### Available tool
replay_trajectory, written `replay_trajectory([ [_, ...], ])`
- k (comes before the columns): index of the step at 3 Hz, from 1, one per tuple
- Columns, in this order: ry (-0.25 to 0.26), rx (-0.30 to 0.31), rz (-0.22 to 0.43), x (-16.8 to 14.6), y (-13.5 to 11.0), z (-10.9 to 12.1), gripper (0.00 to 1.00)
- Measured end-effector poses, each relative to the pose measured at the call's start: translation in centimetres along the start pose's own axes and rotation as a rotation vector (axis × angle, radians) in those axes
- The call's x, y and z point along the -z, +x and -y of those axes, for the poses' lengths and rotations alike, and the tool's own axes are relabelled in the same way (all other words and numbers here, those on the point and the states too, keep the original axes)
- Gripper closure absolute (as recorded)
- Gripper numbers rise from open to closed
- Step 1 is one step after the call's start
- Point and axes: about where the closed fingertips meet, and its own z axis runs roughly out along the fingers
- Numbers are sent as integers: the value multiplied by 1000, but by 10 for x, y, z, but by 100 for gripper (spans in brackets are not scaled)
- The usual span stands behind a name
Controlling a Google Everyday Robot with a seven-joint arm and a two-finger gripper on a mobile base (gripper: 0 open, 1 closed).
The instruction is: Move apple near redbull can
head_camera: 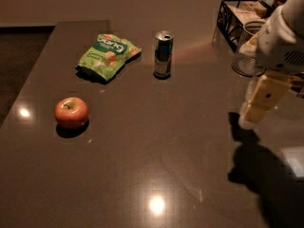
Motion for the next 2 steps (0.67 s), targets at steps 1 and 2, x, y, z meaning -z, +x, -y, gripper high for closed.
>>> replay_trajectory([
  [1,-40,12,39,-27,-23,-3,0],
  [2,-98,27,102,-66,-62,-5,0],
])
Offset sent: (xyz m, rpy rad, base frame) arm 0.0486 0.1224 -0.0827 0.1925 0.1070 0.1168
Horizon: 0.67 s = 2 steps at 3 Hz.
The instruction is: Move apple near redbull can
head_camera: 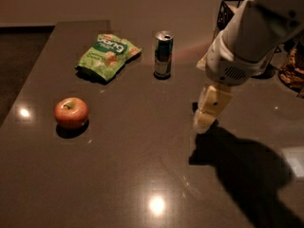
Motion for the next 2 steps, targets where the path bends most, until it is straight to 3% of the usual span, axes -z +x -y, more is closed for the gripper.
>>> replay_trajectory([
  [2,-70,90,161,-73,-95,-3,0],
])
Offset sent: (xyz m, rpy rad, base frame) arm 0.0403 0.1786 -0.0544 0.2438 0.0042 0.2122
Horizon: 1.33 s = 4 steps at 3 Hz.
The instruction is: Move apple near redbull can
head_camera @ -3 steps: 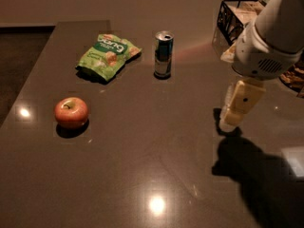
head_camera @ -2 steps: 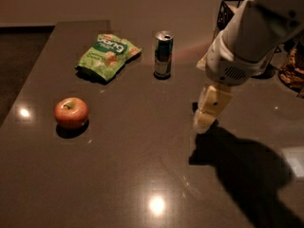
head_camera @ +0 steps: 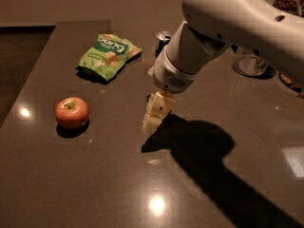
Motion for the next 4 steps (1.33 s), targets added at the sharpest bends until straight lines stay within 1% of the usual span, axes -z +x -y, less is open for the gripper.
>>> replay_trajectory([
  [1,-38,47,56,-34,-41,-8,0],
  [2,-92,87,84,-64,-76,-24,0],
  [3,-141,120,96,-90,-109,-38,0],
  [4,-165,161,100,-102,-139,-43,0],
])
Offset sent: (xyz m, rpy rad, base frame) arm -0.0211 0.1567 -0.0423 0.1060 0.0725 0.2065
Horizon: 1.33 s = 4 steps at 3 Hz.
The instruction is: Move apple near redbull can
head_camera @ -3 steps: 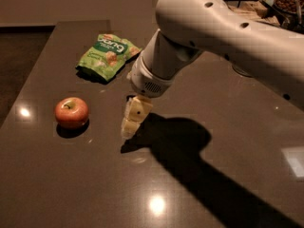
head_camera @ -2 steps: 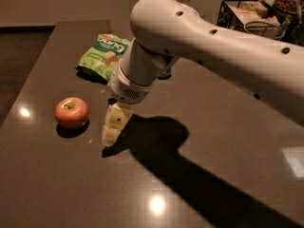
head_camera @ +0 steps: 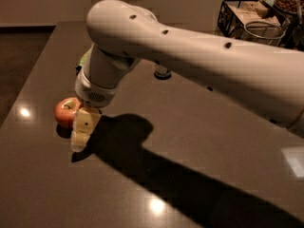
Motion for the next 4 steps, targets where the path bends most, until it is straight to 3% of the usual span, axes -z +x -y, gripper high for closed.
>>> replay_trajectory([
  [1,-4,42,-7,-6,-21,5,16],
  [3,16,56,-25,5,-20,13,63],
  [4,105,8,-14,42,-11,22,86],
])
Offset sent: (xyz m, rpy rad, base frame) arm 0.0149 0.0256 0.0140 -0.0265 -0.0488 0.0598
